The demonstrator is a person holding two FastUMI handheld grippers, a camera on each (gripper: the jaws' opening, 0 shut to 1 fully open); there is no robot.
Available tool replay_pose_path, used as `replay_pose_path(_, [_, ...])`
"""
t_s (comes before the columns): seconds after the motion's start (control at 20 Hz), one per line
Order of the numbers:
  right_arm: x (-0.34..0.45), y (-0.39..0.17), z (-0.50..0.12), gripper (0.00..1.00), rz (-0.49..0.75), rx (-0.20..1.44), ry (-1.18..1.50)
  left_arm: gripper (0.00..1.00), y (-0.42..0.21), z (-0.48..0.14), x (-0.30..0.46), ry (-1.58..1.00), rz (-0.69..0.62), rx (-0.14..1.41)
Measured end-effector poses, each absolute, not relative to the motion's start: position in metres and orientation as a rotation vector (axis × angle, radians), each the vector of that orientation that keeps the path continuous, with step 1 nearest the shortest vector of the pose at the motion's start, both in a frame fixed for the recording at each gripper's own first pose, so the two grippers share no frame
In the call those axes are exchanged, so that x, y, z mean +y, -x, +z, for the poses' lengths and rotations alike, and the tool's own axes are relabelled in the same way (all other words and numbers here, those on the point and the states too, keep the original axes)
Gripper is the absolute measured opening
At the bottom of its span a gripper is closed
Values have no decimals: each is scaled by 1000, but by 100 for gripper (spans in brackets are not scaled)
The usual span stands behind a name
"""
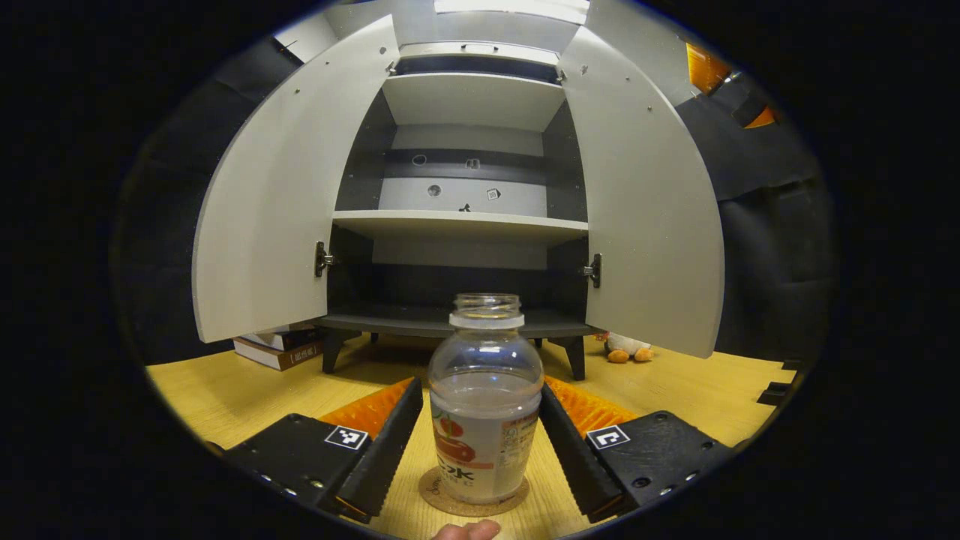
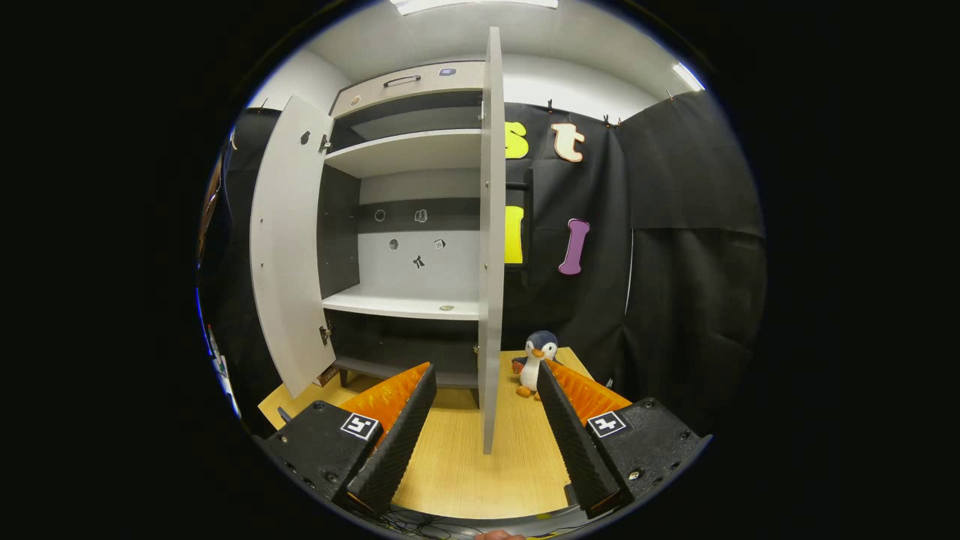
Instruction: Grasp the bottle in the cabinet with the left hand and place it on the coaster, then close the right door with the right hand and the left door with the left hand.
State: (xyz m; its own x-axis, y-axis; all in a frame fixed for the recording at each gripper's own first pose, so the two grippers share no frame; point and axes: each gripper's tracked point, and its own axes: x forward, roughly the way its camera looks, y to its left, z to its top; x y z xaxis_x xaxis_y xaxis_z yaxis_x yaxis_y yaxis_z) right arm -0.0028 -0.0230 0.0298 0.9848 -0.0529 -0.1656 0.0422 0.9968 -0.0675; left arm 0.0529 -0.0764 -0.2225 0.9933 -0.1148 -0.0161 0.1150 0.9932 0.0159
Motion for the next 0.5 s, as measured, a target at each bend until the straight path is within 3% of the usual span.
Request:
replay_pose_path(0.25, [-28, 6, 34, 83, -43, 149, 51, 94, -47, -184, -68, -16, -105, -50])
replay_pose_path(0.5, [-36, 8, 46, 84, -20, 78, -19, 93, -43, -98, -72, 20, -124, -127])
